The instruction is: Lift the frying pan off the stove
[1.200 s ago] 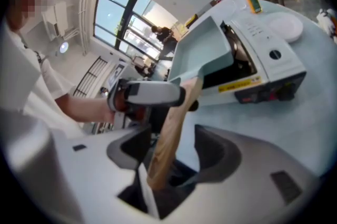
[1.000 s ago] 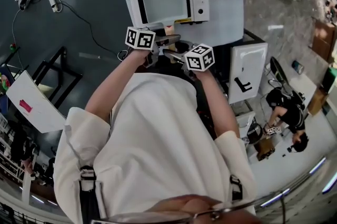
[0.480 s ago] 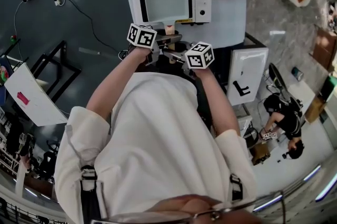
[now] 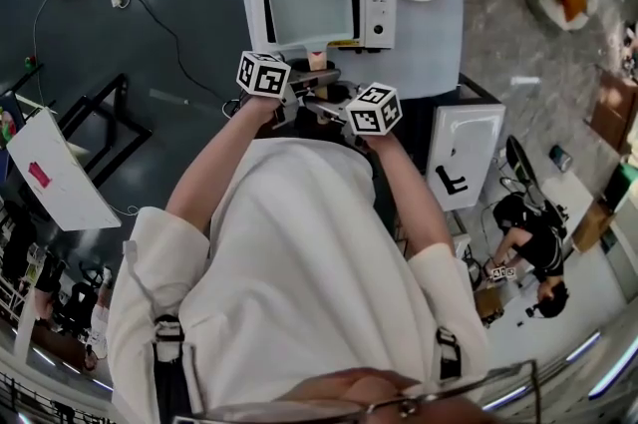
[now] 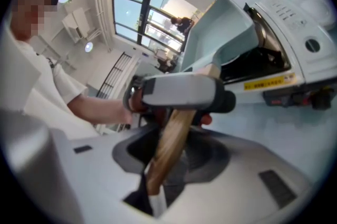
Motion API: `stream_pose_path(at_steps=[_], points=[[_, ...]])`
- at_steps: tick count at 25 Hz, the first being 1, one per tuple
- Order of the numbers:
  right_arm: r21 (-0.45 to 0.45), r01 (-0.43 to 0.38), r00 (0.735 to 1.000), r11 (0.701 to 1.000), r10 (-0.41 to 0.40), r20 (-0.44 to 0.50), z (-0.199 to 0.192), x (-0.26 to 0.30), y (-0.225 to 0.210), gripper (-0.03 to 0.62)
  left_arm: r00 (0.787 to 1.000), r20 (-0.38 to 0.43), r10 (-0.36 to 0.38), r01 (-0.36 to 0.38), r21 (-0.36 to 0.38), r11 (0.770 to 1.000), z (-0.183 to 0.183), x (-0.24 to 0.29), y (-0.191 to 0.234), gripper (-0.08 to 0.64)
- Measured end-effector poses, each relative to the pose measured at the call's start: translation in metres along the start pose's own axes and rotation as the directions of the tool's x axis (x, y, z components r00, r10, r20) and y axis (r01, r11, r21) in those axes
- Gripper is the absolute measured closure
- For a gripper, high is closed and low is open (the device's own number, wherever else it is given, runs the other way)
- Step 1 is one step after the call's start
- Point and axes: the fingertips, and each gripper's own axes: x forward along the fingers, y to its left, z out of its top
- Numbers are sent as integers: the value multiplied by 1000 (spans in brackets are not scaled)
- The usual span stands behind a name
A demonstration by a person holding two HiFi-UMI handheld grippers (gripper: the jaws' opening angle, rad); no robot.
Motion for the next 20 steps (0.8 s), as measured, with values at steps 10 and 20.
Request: stream_pose_path(at_steps=[10, 20], points=[[-62, -55, 998, 997, 54, -10, 12, -12, 32, 423, 997, 72, 21, -23, 22, 999, 9, -12, -30, 388], [-129, -92, 996, 987, 92, -9, 14, -7, 87, 420, 992, 125, 19, -27, 65, 998, 2, -48, -76, 387]])
